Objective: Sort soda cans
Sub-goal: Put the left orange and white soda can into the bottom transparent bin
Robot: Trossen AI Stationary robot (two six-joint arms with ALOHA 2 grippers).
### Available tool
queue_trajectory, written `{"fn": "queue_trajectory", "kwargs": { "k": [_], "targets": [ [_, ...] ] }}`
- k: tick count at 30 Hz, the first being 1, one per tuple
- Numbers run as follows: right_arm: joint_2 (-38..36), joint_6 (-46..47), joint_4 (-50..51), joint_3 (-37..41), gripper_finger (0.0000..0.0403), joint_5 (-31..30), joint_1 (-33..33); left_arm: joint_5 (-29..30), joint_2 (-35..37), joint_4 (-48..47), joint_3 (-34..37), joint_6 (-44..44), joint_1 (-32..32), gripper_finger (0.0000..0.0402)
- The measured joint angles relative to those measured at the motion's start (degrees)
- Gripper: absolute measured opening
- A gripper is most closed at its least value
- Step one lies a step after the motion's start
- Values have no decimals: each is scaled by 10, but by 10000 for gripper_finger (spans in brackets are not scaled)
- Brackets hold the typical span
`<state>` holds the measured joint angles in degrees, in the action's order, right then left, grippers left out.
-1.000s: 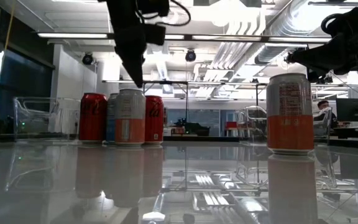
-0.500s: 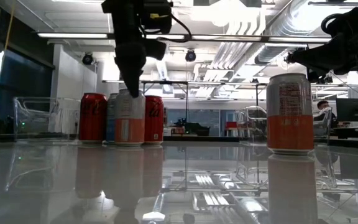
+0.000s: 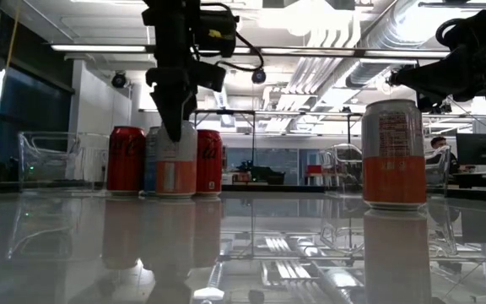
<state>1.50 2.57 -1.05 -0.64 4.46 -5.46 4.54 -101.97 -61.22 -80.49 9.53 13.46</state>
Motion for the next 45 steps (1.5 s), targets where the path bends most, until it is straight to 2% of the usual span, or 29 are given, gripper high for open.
{"fn": "queue_trajectory", "kwargs": {
  "k": [4,9,15,21,27,34,39,42,45],
  "targets": [
    [1,0,0,0,3,0,0,-10,-10,-1,-2,8,3,325],
    [0,0,0,0,3,0,0,-11,-15,-2,-2,6,4,292],
    [0,0,0,0,3,0,0,-11,-10,-11,-7,-1,-4,289],
    [0,0,0,0,3,0,0,-24,-12,-58,-77,-5,-26,289],
    [0,0,0,0,3,0,0,-10,-12,-93,-158,-31,-58,289],
    [0,0,0,0,3,0,0,-3,-11,-135,-262,-74,-128,289],
    [0,0,0,0,3,0,0,-3,-10,-167,-335,-135,-210,289],
    [0,0,0,0,3,0,0,21,-10,-188,-365,-197,-273,289],
    [0,0,0,0,3,0,0,55,-10,-260,-382,-296,-340,289]
  ]
}}
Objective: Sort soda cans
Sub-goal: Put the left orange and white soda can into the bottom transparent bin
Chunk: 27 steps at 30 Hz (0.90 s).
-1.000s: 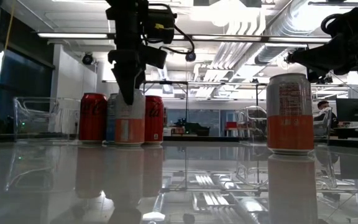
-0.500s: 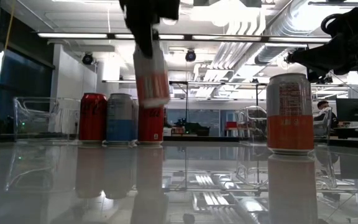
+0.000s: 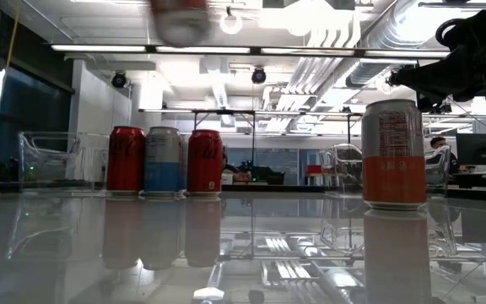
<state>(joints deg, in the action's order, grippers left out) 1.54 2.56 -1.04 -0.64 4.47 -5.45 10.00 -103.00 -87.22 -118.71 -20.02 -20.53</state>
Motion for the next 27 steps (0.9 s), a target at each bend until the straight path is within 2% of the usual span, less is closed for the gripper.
{"fn": "queue_trajectory", "kwargs": {
  "k": [2,10,13,15,18,27],
  "targets": [
    [0,0,0,0,3,0,0,6,0,-33,-2,-84,-46,289],
    [0,0,0,0,3,0,0,-31,2,-32,-7,-397,-225,289],
    [0,0,0,0,3,0,0,-5,2,-25,3,-475,-270,289],
    [0,0,0,0,3,0,0,-1,2,-28,22,-512,-289,289],
    [0,0,0,0,3,0,0,-27,2,-22,65,-555,-303,289],
    [0,0,0,0,3,0,0,-50,1,58,200,-532,-309,289]
  ]
}}
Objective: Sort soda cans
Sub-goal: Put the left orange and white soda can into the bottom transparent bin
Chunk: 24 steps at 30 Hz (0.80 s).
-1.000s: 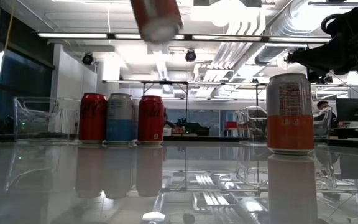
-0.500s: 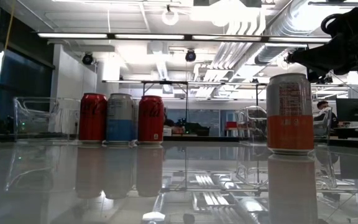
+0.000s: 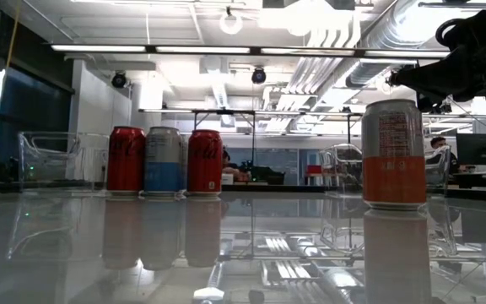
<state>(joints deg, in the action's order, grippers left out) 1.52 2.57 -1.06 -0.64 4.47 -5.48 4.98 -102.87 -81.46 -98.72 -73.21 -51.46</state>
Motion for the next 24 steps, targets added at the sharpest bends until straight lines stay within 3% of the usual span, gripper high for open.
{"fn": "queue_trajectory", "kwargs": {
  "k": [7,24],
  "targets": [
    [0,0,0,0,3,0,0,9,0,102,67,67,25,291],
    [0,0,0,0,3,0,0,24,1,147,162,133,46,295]
  ]
}}
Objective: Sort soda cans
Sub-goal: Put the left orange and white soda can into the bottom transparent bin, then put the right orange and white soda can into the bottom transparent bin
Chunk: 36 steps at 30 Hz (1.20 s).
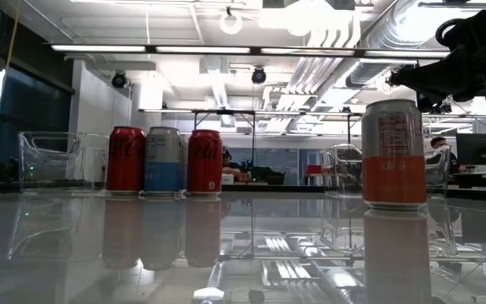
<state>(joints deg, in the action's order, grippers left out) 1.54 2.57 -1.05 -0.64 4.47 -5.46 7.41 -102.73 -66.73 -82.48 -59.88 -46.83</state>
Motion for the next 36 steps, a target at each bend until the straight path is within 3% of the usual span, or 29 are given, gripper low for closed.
{"fn": "queue_trajectory", "kwargs": {
  "k": [16,27,30,36],
  "targets": [
    [0,0,0,0,3,0,0,19,-3,0,-7,5,0,344],
    [0,0,0,0,3,0,0,26,-3,-88,-110,10,0,346],
    [0,0,0,0,3,0,0,76,-2,-143,-155,0,-6,346],
    [0,0,0,0,3,0,0,328,46,-206,-193,-90,-55,346]
  ]
}}
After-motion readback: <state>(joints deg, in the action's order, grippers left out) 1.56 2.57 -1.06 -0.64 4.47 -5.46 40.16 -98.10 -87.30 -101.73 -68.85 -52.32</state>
